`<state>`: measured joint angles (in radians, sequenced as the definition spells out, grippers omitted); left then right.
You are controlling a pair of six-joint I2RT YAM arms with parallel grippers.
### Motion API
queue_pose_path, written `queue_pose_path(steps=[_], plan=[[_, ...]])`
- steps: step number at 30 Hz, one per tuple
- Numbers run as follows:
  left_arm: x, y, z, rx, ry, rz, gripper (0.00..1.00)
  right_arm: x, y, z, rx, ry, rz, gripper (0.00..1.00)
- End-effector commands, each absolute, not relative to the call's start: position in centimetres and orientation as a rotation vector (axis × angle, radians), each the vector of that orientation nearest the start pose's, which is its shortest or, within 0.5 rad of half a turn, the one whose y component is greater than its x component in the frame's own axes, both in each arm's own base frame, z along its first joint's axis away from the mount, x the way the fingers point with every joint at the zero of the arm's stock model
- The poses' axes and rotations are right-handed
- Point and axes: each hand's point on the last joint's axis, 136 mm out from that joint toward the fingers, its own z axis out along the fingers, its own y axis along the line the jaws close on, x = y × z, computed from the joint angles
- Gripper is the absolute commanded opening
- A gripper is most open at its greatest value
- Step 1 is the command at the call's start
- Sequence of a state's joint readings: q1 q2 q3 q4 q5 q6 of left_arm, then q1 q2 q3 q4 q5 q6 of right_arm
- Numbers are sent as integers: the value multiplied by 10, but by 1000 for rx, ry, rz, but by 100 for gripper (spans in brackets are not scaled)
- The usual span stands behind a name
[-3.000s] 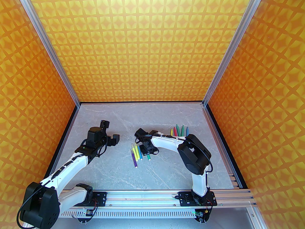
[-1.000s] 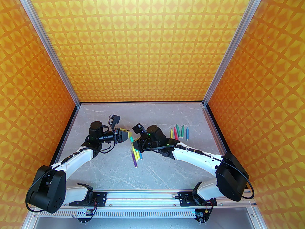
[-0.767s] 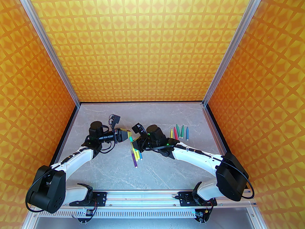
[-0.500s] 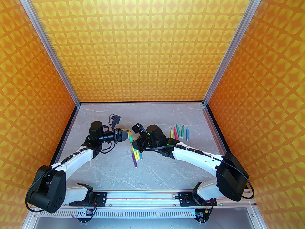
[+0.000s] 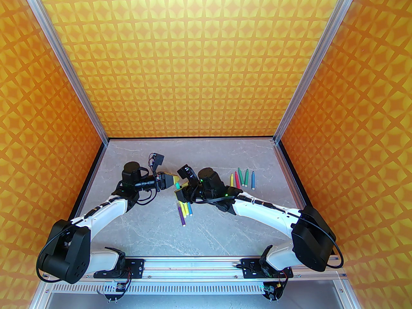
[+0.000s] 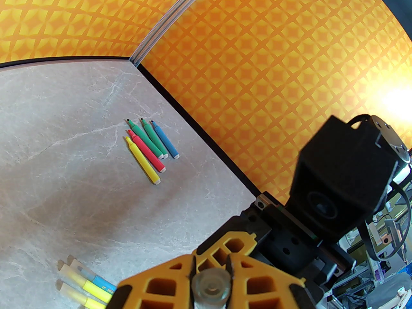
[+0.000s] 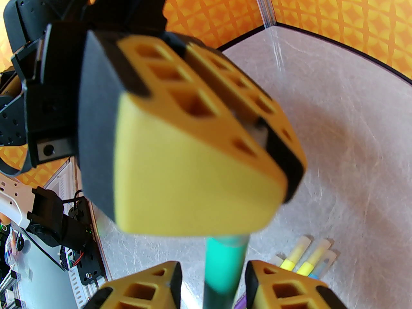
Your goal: Open the pen caps
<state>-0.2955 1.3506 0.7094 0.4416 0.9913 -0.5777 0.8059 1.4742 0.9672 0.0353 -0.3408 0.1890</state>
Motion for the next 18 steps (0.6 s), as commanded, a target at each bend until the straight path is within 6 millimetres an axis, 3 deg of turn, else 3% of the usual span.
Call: queue_pose_path(steps=[1, 7, 15, 18], plan=[[302, -247, 256, 558, 1811, -1504, 6, 270, 370, 197, -867, 1954, 974, 38], [296, -246, 262, 571, 1792, -1501, 6, 272, 373, 190, -870, 1962, 980, 31], [291, -243, 270, 595, 1768, -1473, 4, 267, 368, 189, -869, 1962, 984, 12], [294, -242, 271, 575, 1769, -1459, 3, 261, 363, 186, -871, 1965, 987, 9]])
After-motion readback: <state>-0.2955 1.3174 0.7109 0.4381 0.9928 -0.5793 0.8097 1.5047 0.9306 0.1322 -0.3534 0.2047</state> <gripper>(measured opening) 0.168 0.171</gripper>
